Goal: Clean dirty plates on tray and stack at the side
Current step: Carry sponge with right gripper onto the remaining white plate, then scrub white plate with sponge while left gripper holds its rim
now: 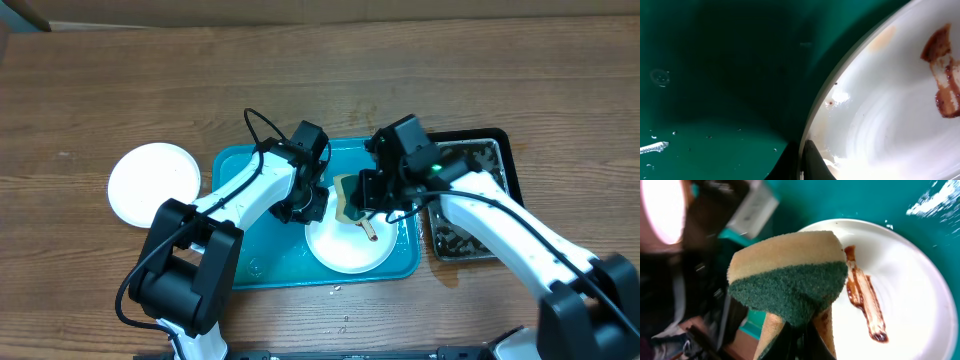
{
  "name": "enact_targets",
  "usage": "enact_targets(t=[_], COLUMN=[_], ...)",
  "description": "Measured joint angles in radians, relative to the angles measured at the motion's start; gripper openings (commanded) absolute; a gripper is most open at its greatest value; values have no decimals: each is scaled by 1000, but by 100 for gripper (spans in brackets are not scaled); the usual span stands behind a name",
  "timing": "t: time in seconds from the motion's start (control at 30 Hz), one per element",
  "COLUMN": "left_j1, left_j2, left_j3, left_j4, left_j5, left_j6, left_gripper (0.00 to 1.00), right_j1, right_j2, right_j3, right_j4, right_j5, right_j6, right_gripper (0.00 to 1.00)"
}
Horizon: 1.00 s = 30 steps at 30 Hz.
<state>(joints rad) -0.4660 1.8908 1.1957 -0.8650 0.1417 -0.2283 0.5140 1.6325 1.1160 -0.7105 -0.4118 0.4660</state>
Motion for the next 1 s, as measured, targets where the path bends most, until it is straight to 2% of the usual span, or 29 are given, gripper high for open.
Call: enact_targets(t=[0.33, 0.67, 1.0], left_j1=[-6, -6, -17], left_j2=[0, 0, 2], left_j3=[0, 0, 0], left_j4=[0, 0, -3], left_j5=[3, 3, 18], left_j6=[0, -7, -13], left_gripper=[4, 4, 4], right_j1=[15, 58, 64], right_j2=[167, 224, 227], right_j3=[-5, -7, 10], right_j4=[76, 152, -15], right_j5=[8, 16, 134], right_j6=[94, 123, 283], right_gripper=[4, 4, 4])
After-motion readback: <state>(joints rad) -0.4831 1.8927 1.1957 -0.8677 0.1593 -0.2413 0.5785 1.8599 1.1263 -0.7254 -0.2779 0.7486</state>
